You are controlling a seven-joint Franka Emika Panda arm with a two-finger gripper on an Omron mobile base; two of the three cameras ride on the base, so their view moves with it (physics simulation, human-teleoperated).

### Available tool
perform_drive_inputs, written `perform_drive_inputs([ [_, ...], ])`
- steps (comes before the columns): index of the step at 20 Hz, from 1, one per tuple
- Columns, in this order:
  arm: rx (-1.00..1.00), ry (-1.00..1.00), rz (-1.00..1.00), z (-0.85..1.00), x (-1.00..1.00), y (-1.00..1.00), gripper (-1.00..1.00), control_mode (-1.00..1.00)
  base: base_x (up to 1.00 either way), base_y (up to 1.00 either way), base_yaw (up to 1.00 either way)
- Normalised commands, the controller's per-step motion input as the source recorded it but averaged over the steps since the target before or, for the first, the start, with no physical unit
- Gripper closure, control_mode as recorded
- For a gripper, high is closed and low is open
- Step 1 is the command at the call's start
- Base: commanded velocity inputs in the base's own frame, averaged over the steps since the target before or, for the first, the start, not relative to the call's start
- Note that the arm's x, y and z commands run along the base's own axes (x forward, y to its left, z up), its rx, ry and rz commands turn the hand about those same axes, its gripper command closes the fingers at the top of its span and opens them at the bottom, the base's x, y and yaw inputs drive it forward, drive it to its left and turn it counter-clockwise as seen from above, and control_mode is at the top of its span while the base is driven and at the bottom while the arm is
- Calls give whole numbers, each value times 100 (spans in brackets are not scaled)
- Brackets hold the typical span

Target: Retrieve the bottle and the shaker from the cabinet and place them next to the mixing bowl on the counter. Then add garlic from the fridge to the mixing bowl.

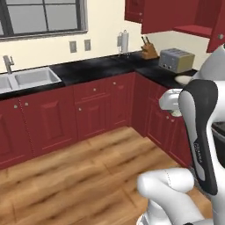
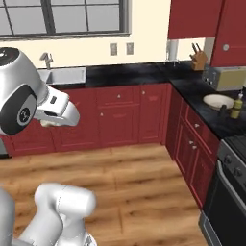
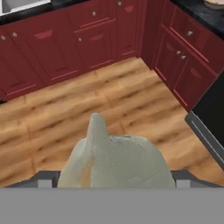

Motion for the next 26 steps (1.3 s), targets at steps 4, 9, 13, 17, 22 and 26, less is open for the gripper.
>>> perform_drive_inputs([
  [4,0,0,0,0,0,0,100,100,100,1,-20],
  [9,0,0,0,0,0,0,100,100,100,9,-39],
  [13,0,0,0,0,0,0,100,100,100,18,-60],
  [17,0,0,0,0,0,0,100,100,61,3,-77],
  [22,0,0,0,0,0,0,100,100,72,18,-74],
  [26,0,0,0,0,0,0,100,100,100,29,-37],
])
